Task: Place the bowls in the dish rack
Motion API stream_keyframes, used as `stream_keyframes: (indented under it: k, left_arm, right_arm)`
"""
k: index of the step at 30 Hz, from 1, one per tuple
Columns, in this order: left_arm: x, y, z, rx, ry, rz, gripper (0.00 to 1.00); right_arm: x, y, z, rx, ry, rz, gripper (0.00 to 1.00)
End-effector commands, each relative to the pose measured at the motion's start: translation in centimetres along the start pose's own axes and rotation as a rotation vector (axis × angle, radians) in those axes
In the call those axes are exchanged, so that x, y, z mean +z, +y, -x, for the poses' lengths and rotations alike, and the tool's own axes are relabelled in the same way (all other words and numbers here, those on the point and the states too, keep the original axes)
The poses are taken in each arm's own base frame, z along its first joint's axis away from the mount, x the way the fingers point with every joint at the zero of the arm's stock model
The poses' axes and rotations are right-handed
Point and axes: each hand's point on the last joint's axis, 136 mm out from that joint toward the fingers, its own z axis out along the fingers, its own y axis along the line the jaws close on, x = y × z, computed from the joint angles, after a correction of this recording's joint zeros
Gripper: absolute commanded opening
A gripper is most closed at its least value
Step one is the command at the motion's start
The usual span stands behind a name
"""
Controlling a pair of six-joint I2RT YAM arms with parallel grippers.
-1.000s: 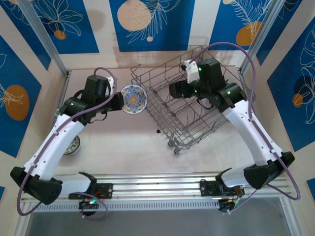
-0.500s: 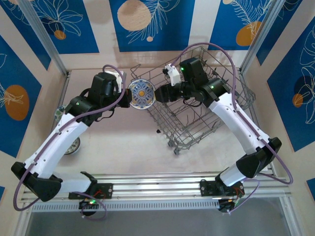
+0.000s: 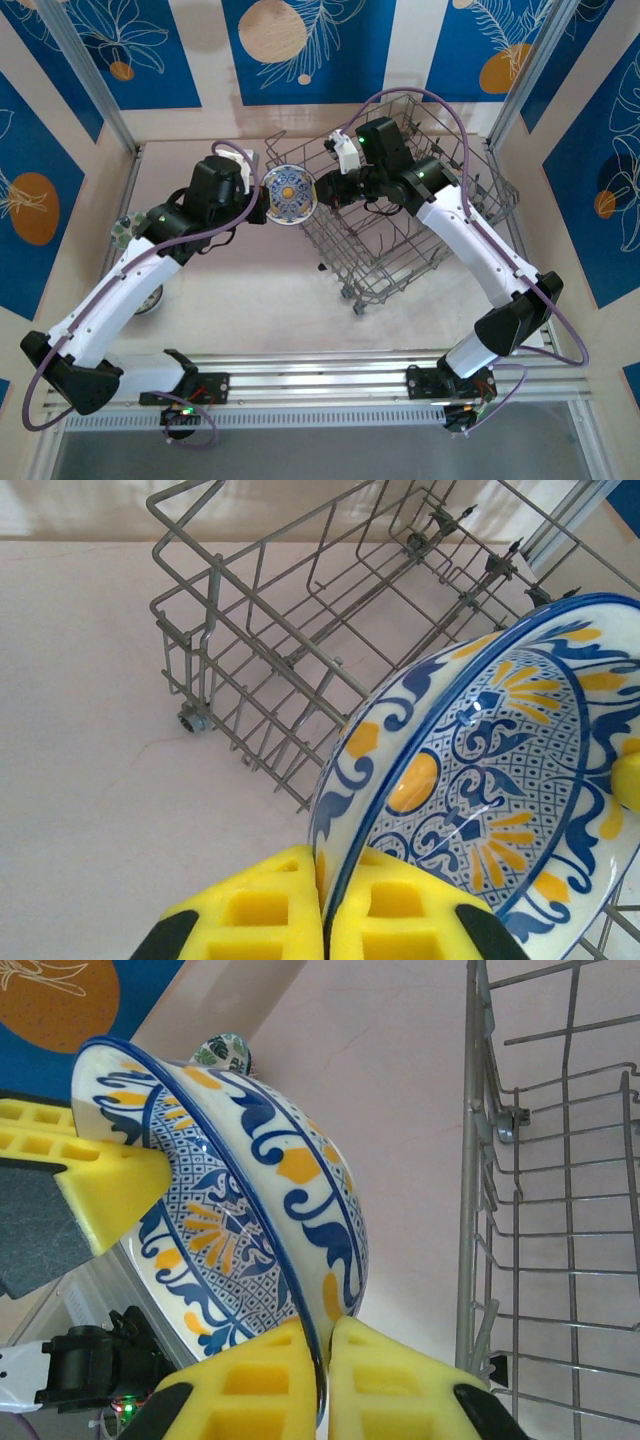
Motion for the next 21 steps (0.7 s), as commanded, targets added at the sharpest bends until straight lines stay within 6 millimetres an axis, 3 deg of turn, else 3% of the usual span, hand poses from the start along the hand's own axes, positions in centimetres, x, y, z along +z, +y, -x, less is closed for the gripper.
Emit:
stream_keyframes:
  k: [1,9,21]
  left_arm:
    - [-1.0,-1.2,1.1,-0.011,-0.064,-0.047,0.01]
    - [-0.5,-1.9,0.5,-0.013,-0.03,-0.071,0.12]
    - [-0.6,-2.3,0.8,0.011,-0.015,-0.082,0.59]
  right_arm:
    - [-0.1,0.6,0.7,0.0,-0.025,0.017,0.04]
    - [0.0,0.1,0.6,-0.023,-0.032,-0.032,0.0]
    - [-1.9,-0.6,1.7,-0.012,-0.137,-0.07,0.0]
